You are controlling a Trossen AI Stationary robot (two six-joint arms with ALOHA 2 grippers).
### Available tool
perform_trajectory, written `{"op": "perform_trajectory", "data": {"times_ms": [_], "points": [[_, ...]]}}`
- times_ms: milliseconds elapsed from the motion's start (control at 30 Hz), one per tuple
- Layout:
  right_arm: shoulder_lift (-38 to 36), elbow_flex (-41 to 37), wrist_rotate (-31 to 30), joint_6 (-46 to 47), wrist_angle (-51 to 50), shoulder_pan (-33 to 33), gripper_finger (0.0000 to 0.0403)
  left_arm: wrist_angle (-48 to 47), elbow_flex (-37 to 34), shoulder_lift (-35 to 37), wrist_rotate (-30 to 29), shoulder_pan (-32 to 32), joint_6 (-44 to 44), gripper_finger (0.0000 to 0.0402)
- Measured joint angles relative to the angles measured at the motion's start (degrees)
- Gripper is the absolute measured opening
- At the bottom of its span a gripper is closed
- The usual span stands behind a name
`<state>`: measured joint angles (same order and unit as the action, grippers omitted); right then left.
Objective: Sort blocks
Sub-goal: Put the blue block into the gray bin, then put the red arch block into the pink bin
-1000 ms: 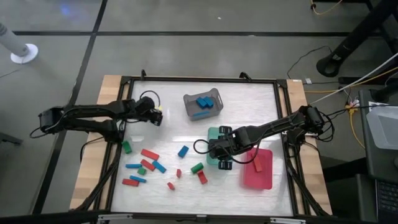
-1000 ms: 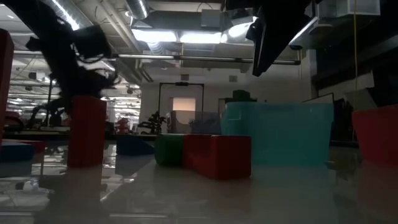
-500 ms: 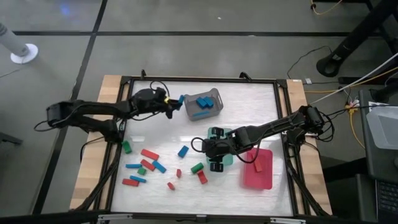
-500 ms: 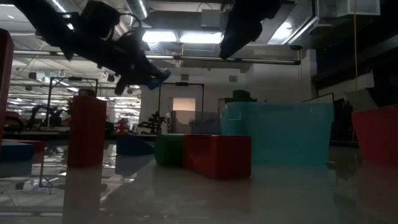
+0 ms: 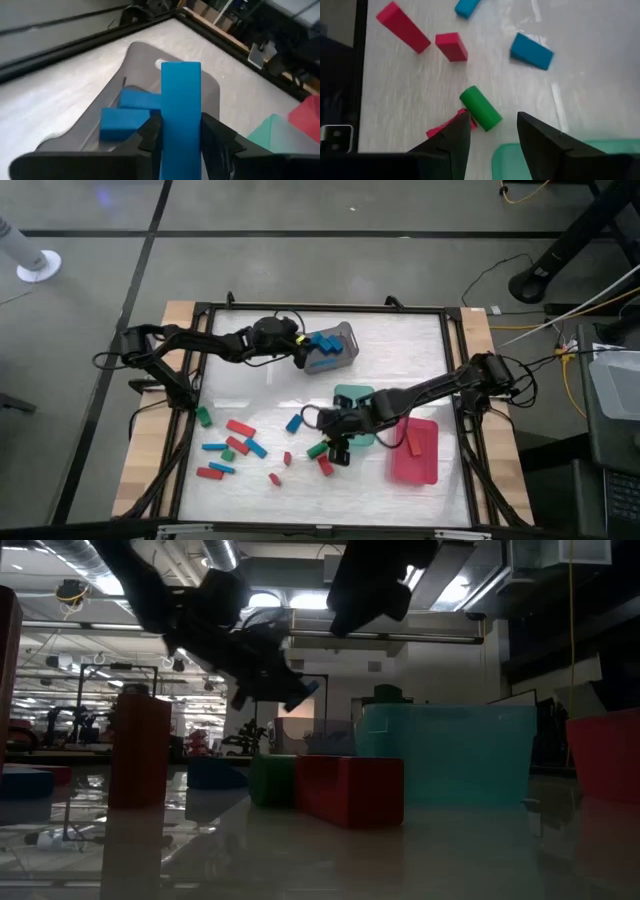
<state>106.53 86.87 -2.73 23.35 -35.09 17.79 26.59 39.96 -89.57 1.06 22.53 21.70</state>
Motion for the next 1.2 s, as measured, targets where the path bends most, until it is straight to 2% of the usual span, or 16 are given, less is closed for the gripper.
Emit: {"op": "perform_trajectory", "data": {"times_ms": [100,267,567,767,1067,1200], "points": [[2.41,0.0,0.34,-2.71,1.4,1.12,0.0163,-0.26,1.55,-1.85,0.06,-0.52,-5.27,0.0095],[6.43,-0.07,0.36,-7.42,5.38,2.88,0.0163,-0.53,1.93,-3.78,0.06,-0.95,-13.4,0.013],[9.97,-0.07,-0.66,-10.77,9.0,3.21,0.0163,-0.59,1.97,-4.07,0.01,-1.13,-14.69,0.0181],[10.17,0.04,-2.22,-12.74,9.44,3.39,0.0163,-1.19,1.97,-3.35,0.2,-1.19,-14.69,0.0187],[10.2,3.72,-1.83,-4.8,7.75,7.26,0.0163,-4.78,1.97,2.94,0.26,-1.19,-17.98,0.0184],[10.2,5.91,-3.52,2.28,5.56,9.51,0.0163,-9.28,1.97,7.35,0.26,-1.19,-19.52,0.0184]]}}
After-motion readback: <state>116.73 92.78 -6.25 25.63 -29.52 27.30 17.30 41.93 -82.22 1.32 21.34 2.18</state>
